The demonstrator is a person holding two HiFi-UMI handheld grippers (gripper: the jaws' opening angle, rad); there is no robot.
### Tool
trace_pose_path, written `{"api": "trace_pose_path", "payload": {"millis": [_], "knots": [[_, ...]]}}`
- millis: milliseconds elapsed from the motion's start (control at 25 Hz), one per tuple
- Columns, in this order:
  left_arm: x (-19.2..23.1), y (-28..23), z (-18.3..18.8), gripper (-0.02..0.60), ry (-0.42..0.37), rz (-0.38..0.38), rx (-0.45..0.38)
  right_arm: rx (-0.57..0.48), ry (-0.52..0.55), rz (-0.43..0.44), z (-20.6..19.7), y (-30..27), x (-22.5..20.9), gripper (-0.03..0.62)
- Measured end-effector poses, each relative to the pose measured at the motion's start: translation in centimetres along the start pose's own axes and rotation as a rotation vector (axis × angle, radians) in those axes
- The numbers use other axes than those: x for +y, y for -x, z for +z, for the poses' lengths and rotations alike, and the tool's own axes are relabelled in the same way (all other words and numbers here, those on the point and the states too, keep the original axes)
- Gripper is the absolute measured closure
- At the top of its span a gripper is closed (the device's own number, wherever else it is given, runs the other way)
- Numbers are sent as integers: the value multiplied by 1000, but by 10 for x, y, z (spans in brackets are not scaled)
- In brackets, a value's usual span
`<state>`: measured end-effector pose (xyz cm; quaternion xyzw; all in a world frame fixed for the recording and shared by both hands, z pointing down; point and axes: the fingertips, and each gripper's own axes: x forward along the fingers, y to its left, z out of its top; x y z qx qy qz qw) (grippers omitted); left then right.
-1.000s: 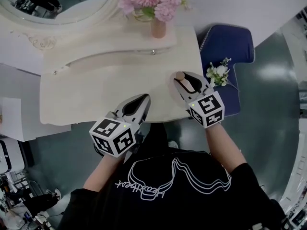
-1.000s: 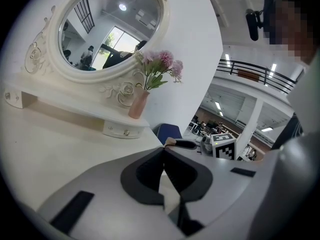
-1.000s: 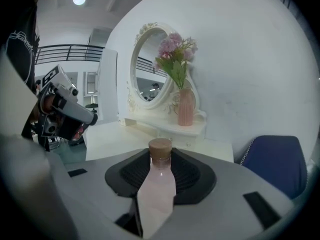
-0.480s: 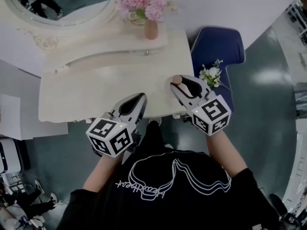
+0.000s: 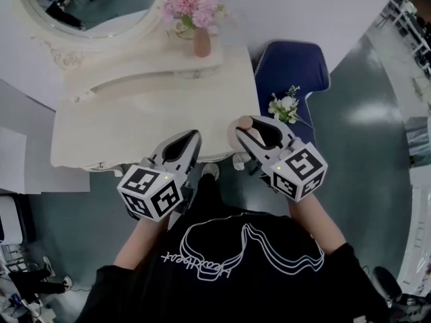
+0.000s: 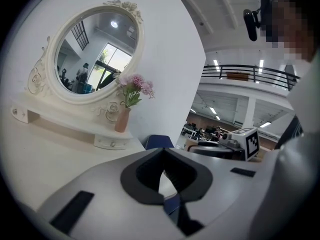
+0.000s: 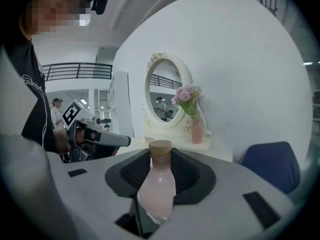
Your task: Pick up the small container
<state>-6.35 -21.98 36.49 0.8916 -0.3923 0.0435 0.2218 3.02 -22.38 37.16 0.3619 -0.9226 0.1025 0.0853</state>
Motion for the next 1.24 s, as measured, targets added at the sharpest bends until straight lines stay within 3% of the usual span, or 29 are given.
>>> {"api": "trace_pose_path", "payload": {"millis": [360,1240], "knots": [[-26,15,0,575,-27,0,-27,-20,0,-47,-1,30,9,459],[-51,14,1,575,-54,-10,-29,-44,-6,-37,4,44,11,461]]}}
